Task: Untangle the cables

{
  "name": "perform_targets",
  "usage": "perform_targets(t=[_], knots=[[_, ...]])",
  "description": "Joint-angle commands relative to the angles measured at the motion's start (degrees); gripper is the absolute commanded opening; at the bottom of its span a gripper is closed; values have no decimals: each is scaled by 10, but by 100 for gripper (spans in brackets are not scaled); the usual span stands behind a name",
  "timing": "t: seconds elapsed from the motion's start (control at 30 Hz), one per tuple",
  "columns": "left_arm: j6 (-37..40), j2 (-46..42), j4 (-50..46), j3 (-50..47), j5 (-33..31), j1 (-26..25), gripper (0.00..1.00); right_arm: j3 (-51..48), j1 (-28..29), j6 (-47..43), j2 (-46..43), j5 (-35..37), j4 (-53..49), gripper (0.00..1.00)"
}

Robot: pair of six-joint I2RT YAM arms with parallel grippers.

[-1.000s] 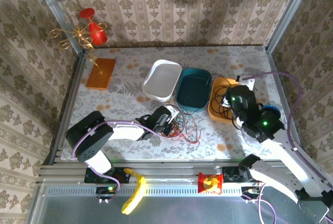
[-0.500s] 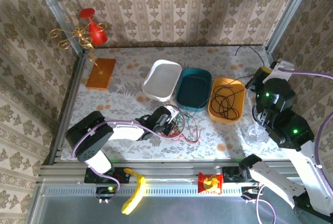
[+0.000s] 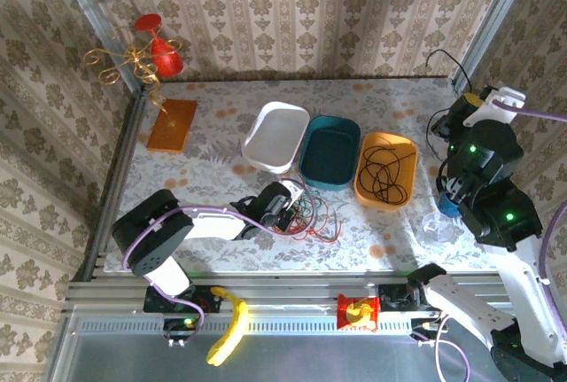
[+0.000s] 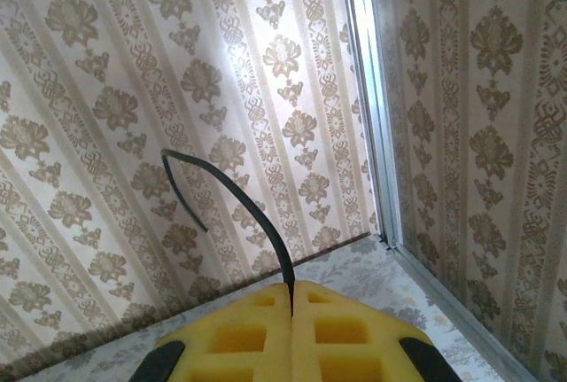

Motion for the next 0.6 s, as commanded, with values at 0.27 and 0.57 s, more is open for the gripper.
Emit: perform_targets(t=[0.27, 0.57], knots=[[-10, 5, -47, -15, -16, 9, 0, -12, -18, -9, 45, -87, -6, 0], [-13, 7, -45, -14, -12, 9, 0, -141, -18, 67, 61, -124, -28, 0]])
